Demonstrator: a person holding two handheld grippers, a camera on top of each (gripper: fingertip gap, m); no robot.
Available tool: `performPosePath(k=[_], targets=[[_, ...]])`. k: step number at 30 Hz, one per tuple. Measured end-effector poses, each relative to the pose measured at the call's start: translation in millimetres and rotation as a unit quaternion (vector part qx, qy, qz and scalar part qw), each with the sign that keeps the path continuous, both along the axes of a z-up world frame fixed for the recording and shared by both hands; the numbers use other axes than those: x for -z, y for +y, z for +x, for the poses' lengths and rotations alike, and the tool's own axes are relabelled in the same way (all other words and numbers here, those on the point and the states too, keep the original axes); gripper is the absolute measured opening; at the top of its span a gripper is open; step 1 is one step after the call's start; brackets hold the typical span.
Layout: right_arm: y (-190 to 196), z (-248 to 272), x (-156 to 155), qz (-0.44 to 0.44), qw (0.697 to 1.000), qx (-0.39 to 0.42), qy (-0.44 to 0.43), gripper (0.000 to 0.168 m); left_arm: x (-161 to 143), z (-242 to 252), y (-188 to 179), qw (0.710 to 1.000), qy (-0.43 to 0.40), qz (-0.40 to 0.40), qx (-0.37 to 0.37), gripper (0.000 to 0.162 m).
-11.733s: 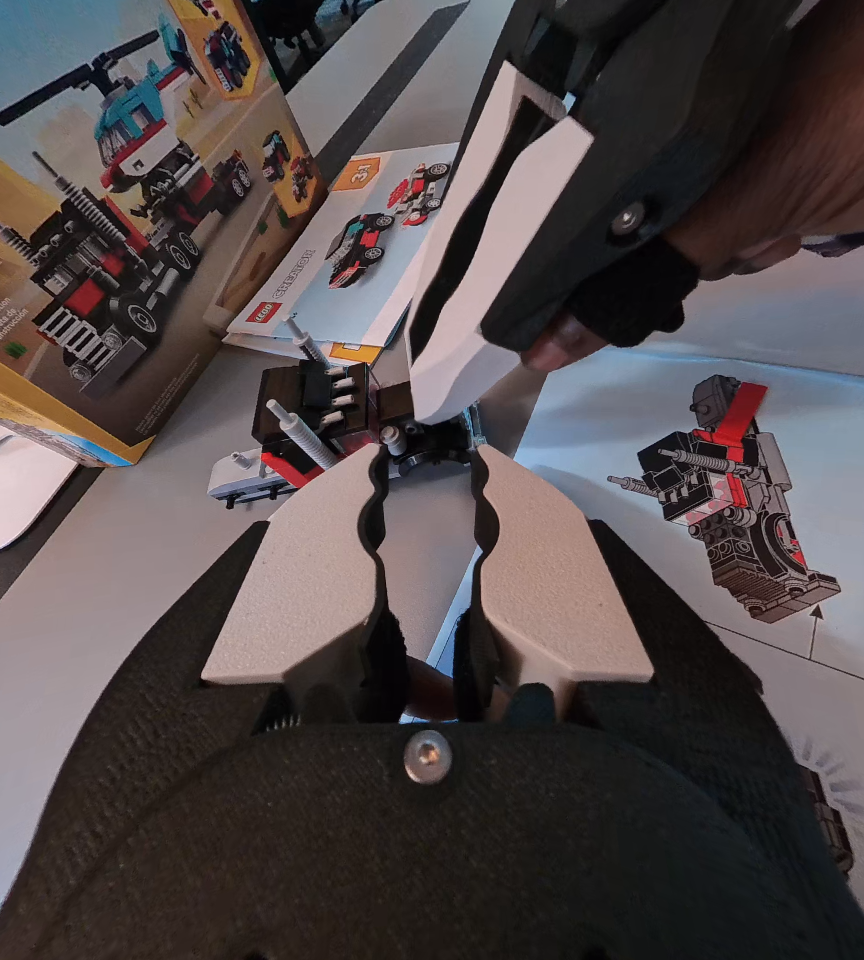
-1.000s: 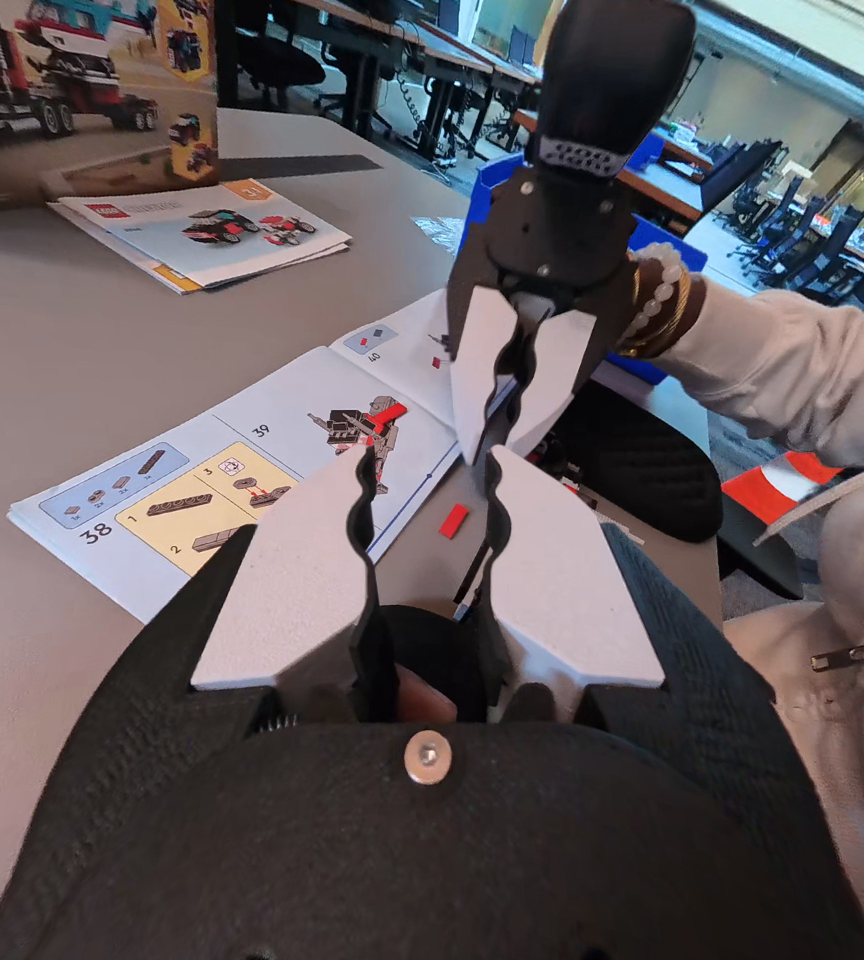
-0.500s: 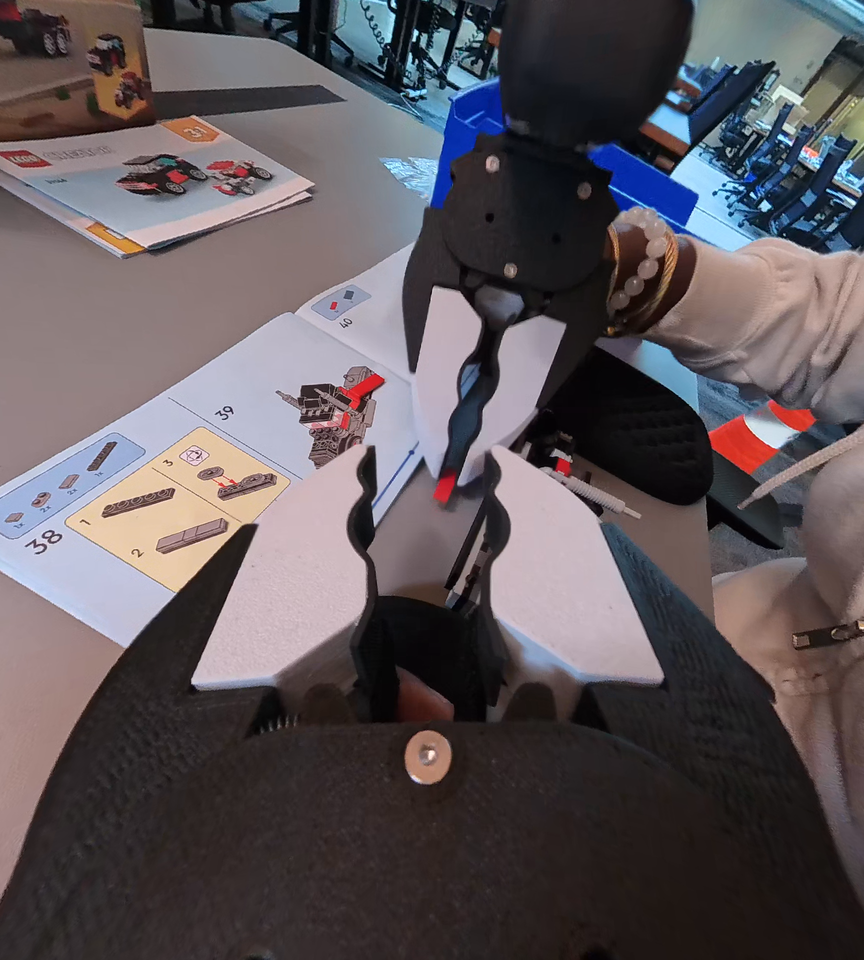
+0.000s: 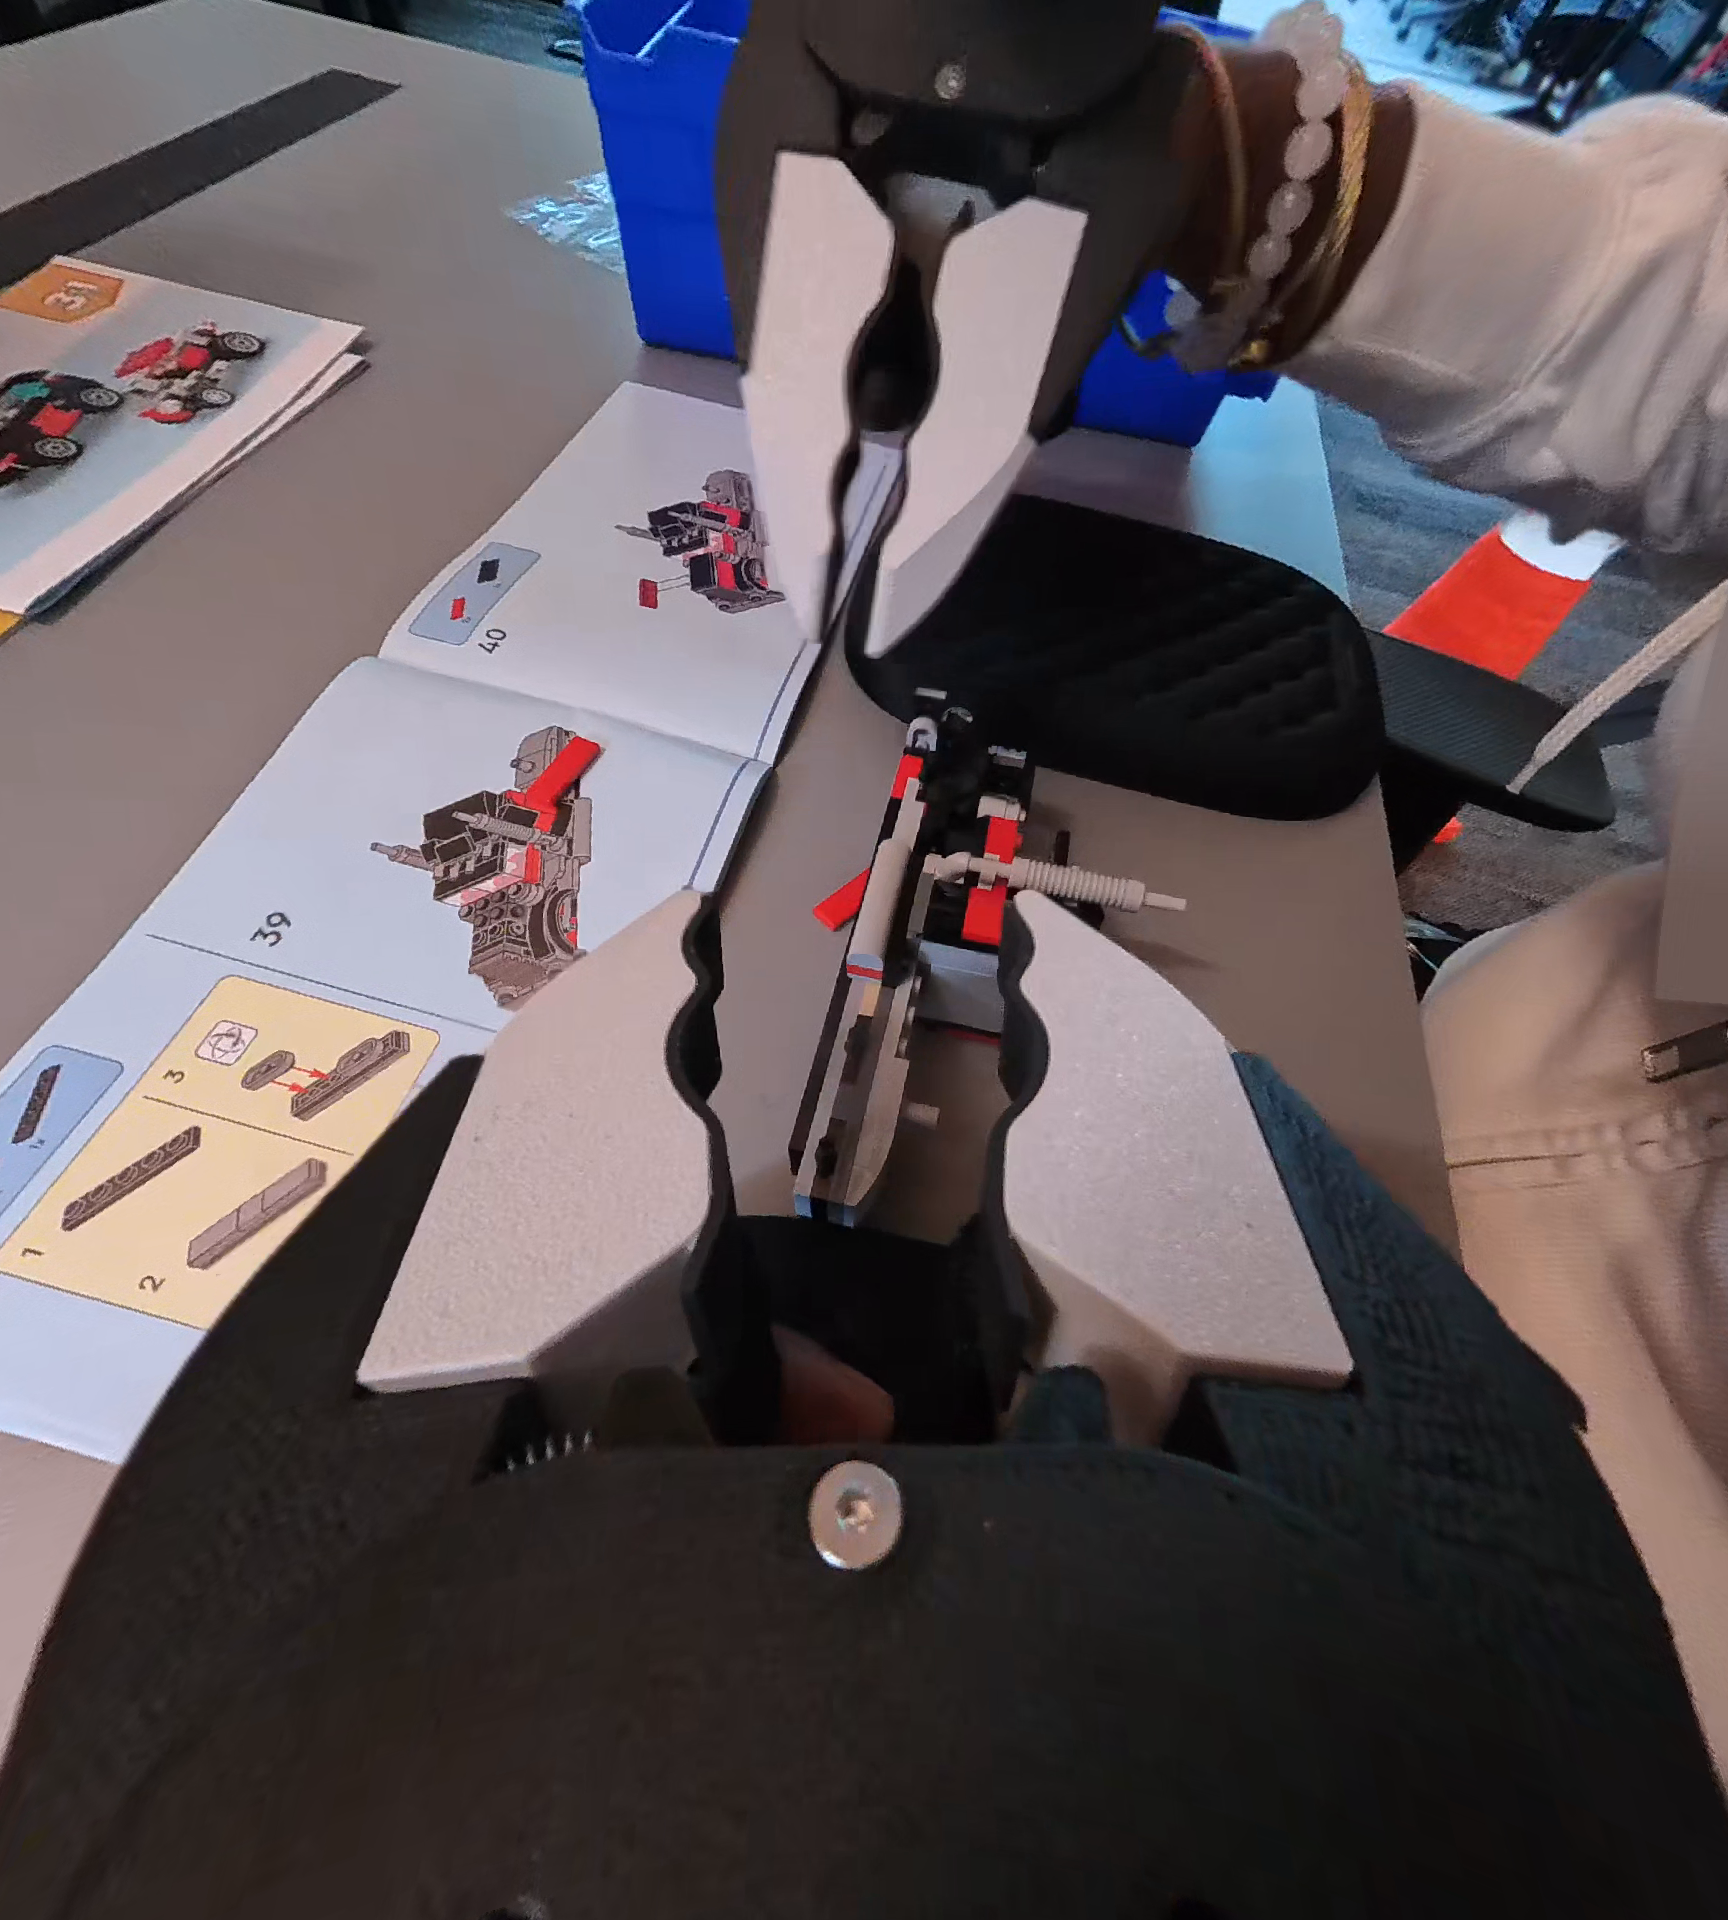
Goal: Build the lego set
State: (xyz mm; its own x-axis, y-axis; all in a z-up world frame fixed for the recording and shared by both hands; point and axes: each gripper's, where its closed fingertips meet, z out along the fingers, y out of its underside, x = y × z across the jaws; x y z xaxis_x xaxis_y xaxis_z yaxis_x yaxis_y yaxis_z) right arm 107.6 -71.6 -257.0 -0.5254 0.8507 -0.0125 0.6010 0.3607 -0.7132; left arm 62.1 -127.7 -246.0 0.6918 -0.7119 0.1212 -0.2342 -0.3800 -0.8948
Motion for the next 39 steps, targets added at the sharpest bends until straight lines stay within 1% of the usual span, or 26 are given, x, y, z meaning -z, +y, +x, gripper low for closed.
performPosePath(k=[1,3,5,7,10,15,19,22,24,27,31,33,35,39], targets=[[7.6,-5.5,4.3,0.02,1.0,-0.006,-0.014,0.012,0.7,-0.6,-0.1,1.0,-0.002,-0.001,-0.003,0.051],[29.1,-17.7,13.4,0.051,0.997,0.012,-0.053,0.016,1.5,-1.8,0.2,1.0,-0.004,0.0,-0.012,0.051],[40.6,-30.3,18.8,0.049,0.996,0.028,-0.074,0.021,1.7,-4.0,1.8,1.0,-0.008,0.002,-0.022,0.05],[49.2,-39.5,26.7,0.058,0.993,0.042,-0.092,0.018,1.8,-5.2,2.7,1.0,-0.017,-0.003,-0.025,0.049],[54.2,-45.9,37.0,0.07,0.99,0.036,-0.115,0.017,0.9,-6.6,3.5,0.999,-0.035,-0.012,-0.025,0.049],[54.7,-47.4,44.9,0.059,0.987,0.033,-0.143,0.014,0.8,-7.3,3.8,0.998,-0.053,-0.023,-0.022,0.049],[54.4,-48.9,51.7,0.073,0.986,0.032,-0.146,0.008,2.4,-7.7,4.9,0.997,-0.062,-0.038,-0.021,0.049],[53.3,-48.7,49.9,0.072,0.988,0.032,-0.136,0.008,3.7,-6.8,4.6,0.997,-0.06,-0.043,-0.018,0.049],[50.4,-45.7,45.2,0.063,0.989,0.033,-0.128,0.008,3.7,-6.4,4.2,0.997,-0.058,-0.04,-0.017,0.049],[40.3,-30.8,26.9,0.049,0.991,0.037,-0.116,0.008,2.3,-3.7,1.2,0.998,-0.052,-0.03,-0.005,0.052],[8.8,0.8,-4.2,0.022,0.995,0.033,-0.096,0.008,3.2,4.0,-5.7,0.999,-0.026,-0.013,0.024,0.06],[-8.8,14.2,-13.8,0.01,0.995,0.032,-0.089,0.008,6.5,7.9,-8.6,0.999,-0.005,-0.009,0.037,0.064],[-25.1,24.9,-12.8,0.011,0.995,0.028,-0.096,0.008,10.4,11.2,-10.4,0.999,0.018,-0.007,0.046,0.067],[-38.6,29.0,4.5,0.066,0.992,0.021,-0.107,0.008,19.5,16.4,-13.5,0.996,0.063,-0.004,0.06,0.071]])
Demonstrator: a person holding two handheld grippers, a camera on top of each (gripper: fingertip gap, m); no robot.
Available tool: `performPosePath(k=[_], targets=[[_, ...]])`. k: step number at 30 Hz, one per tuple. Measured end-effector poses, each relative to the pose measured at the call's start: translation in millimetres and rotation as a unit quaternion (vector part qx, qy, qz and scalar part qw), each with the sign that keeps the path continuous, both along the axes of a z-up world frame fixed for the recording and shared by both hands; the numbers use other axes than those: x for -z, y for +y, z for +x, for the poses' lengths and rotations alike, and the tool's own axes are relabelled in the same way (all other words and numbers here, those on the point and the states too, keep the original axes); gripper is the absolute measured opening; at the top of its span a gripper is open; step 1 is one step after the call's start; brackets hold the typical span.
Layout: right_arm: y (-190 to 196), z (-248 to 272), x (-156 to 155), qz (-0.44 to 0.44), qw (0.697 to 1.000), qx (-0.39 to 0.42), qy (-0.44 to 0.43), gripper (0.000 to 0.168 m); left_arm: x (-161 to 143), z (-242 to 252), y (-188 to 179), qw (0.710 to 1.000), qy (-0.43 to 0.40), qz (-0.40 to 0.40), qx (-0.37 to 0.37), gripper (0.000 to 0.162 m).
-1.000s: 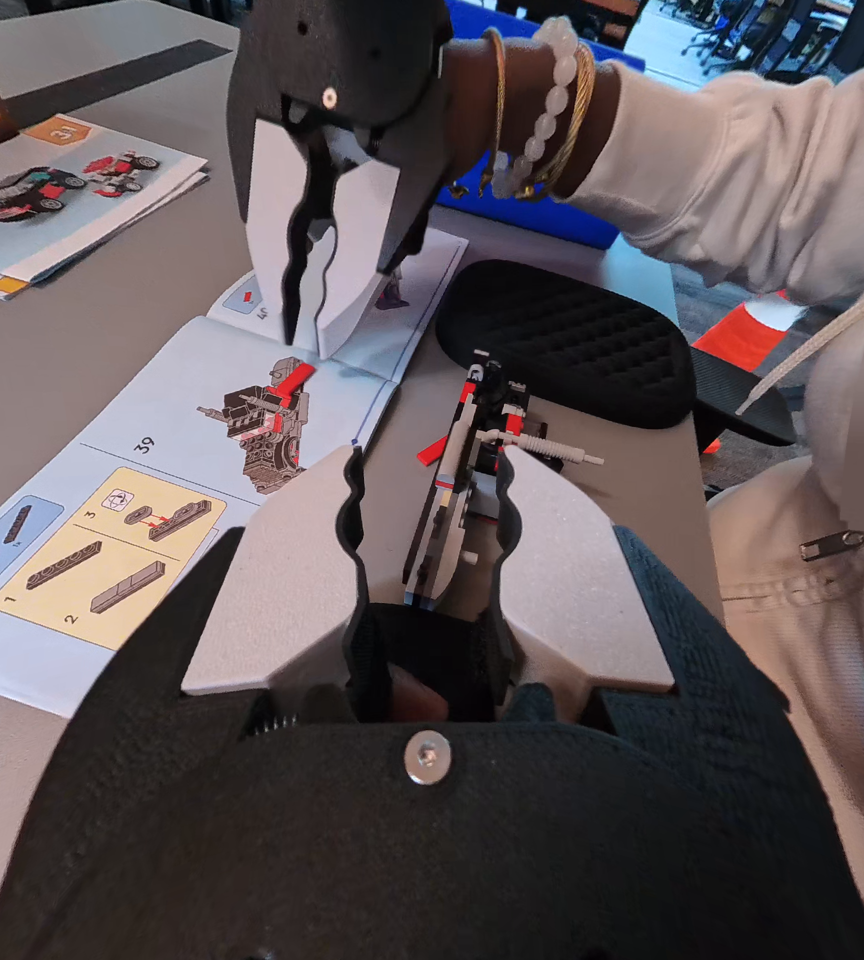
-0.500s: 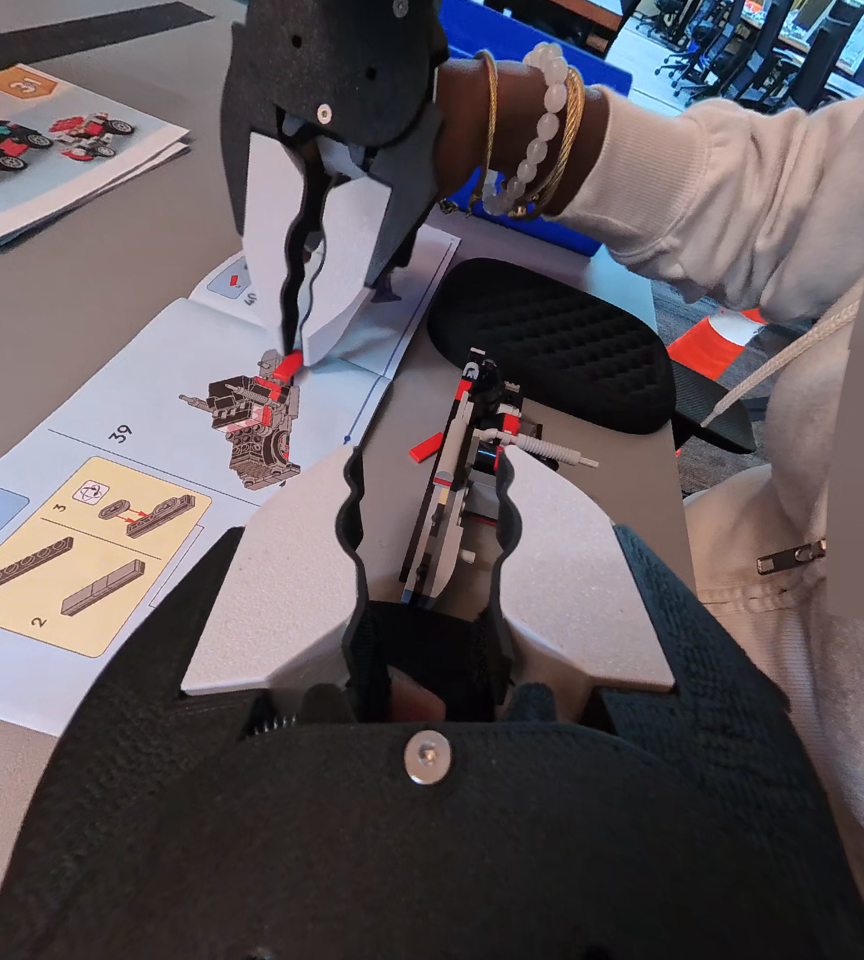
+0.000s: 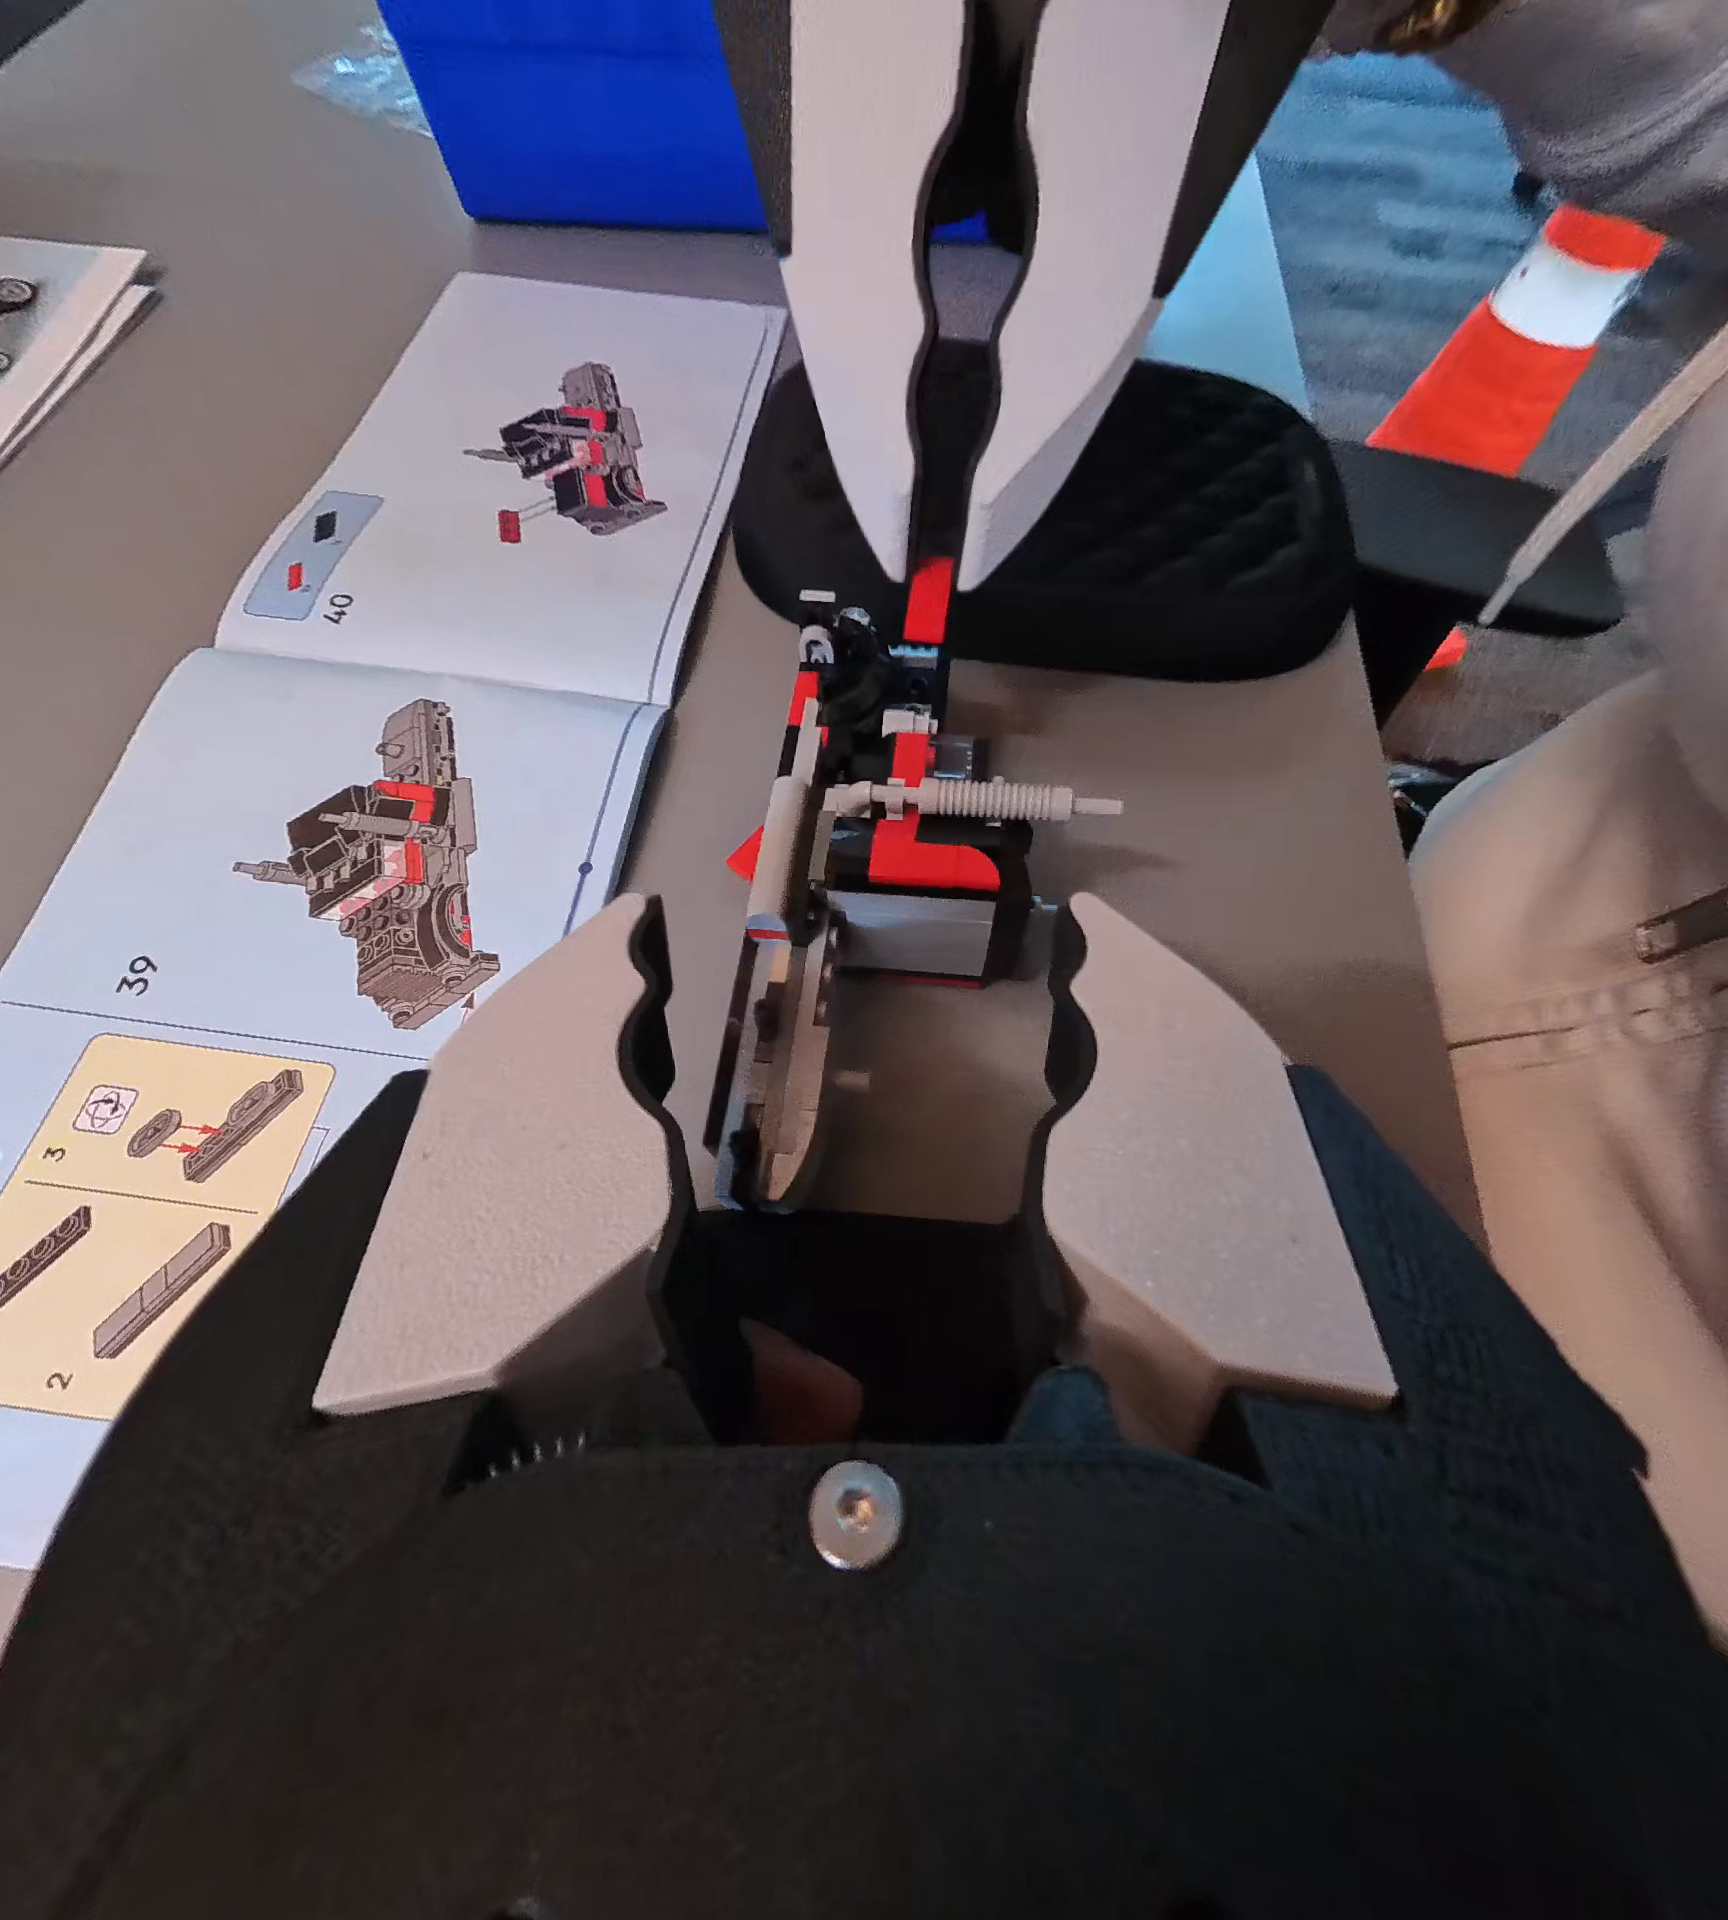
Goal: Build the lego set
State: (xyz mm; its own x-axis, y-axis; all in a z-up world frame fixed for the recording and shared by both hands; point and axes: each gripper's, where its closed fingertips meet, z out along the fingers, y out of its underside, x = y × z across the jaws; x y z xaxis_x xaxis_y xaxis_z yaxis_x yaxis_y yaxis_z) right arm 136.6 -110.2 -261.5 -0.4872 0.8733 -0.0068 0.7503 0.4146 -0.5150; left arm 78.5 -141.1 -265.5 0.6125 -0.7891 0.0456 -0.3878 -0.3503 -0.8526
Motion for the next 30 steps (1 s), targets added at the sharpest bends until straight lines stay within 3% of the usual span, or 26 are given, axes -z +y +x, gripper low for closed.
performPosePath(k=[12,30], targets=[[-1.1,-1.5,13.4,0.083,0.997,0.002,0.004,0.008,11.9,3.7,-2.3,0.999,0.038,-0.015,0.014,0.069],[-0.6,-4.6,16.7,0.094,0.995,0.014,0.015,0.009,12.6,3.6,-2.3,0.999,0.029,-0.027,0.019,0.067]])
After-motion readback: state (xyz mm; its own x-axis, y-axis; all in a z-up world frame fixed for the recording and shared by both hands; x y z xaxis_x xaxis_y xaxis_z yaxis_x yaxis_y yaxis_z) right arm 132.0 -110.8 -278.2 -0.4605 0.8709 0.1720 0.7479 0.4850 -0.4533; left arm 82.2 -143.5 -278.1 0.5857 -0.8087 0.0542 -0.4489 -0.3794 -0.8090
